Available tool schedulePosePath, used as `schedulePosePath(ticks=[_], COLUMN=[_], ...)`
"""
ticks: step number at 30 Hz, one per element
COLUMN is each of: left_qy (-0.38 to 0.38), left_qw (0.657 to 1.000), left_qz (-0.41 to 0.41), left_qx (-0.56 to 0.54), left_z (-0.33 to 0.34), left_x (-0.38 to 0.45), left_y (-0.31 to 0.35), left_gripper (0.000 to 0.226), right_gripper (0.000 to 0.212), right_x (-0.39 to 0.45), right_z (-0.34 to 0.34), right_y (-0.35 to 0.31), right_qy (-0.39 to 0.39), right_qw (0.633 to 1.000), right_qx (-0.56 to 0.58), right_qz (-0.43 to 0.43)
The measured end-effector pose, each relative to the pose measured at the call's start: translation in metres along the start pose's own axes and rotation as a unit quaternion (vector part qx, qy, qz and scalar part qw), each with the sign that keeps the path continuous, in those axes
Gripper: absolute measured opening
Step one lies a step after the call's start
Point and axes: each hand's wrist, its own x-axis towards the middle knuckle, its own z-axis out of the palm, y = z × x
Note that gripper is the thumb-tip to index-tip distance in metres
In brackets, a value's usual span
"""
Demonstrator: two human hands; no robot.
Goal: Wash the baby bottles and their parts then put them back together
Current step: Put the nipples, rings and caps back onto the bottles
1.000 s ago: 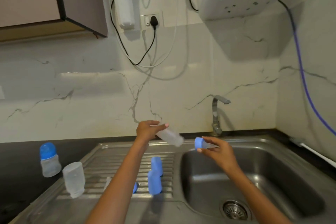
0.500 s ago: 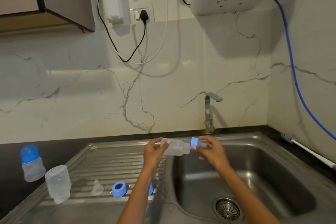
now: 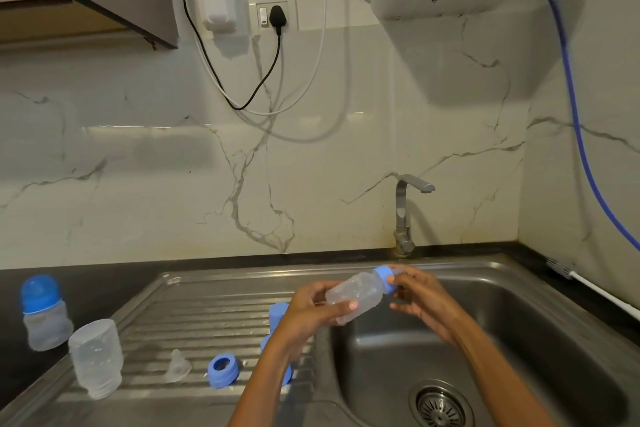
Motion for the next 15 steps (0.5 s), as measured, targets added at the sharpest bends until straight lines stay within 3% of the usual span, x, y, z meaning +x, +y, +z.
schedulePosePath(ticks=[3, 6, 12, 15], left_qy=[-0.023, 0.007, 0.045, 0.04], left_qw=[0.998, 0.993, 0.975, 0.969], left_qz=[0.025, 0.06, 0.103, 0.11], left_qx=[0.051, 0.097, 0.191, 0.219], left_z=[0.013, 0.022, 0.028, 0.034], left_x=[0.001, 0.0, 0.001, 0.002], left_y=[0.0, 0.0, -0.007, -0.011], left_gripper=[0.043, 0.037, 0.048, 0.045], right_gripper=[0.041, 0.049, 0.029, 0.02], right_x=[0.0, 0.002, 0.004, 0.001], right_z=[-0.001, 0.002, 0.028, 0.036], right_y=[-0.007, -0.009, 0.0, 0.005], right_qy=[-0.016, 0.015, 0.13, 0.108], right_qw=[1.0, 0.999, 0.986, 0.988], right_qx=[0.012, -0.031, -0.096, -0.08], right_qz=[-0.006, -0.019, -0.038, -0.074])
